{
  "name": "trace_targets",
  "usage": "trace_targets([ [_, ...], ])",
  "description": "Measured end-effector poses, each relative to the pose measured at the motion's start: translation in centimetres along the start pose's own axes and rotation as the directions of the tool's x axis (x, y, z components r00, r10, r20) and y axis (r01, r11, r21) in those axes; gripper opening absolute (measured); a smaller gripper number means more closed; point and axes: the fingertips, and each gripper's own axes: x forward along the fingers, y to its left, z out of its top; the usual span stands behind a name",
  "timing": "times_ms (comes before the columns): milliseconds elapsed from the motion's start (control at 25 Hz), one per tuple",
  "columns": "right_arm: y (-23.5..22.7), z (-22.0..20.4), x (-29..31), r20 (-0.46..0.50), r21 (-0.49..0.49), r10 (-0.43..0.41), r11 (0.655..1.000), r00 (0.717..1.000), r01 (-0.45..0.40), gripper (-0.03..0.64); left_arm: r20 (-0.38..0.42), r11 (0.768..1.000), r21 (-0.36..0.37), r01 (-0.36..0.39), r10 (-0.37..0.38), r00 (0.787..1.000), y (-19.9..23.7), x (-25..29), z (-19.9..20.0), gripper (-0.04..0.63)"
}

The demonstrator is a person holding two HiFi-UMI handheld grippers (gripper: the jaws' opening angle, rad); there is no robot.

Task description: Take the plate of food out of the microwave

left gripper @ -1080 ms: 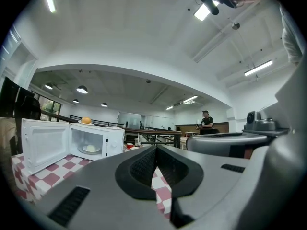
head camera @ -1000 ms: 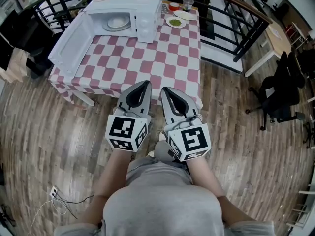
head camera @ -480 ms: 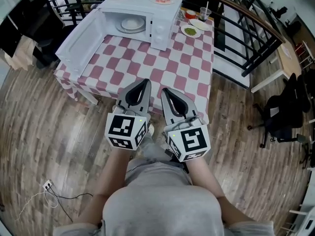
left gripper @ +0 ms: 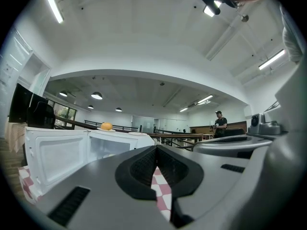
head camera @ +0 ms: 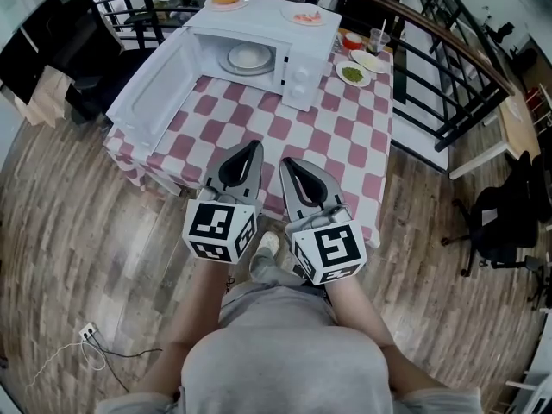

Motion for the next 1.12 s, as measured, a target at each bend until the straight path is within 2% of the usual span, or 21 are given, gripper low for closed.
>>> trace_targets([
  [240, -1.6, -0.5, 4.1, -0.020, 0.005, -0.003, 1.000, 1.000, 0.004, 0.023, 0.016, 0.999, -0.024, -0.028, 0.028, 0.999, 3.5, 2.9, 0.6, 0.002],
  [520, -3.9, -0.6, 9.0, -0.014, 0.028, -0.004, 1.000, 1.000, 0.005, 0.023, -0.031, 0.999, -0.029, -0.033, 0.032, 0.999, 6.8, 6.7, -0.1, 0.002],
  [720, -5.9, -1.1, 11.9, -0.015, 0.040, -0.010, 0.999, 1.000, 0.011, 0.023, -0.071, 0.999, -0.035, 0.002, -0.005, 0.997, 8.4, 9.9, -1.1, 0.002],
  [880, -7.7, -1.6, 13.8, -0.030, 0.050, -0.020, 0.999, 0.999, 0.021, 0.023, -0.098, 0.997, -0.067, 0.041, -0.048, 0.994, 9.1, 12.7, -1.7, 0.002],
  [1120, -8.8, -2.6, 16.6, -0.055, 0.057, -0.003, 0.998, 0.999, 0.006, 0.023, -0.117, 0.990, -0.139, 0.021, -0.038, 0.992, 11.3, 15.8, -2.8, 0.002],
])
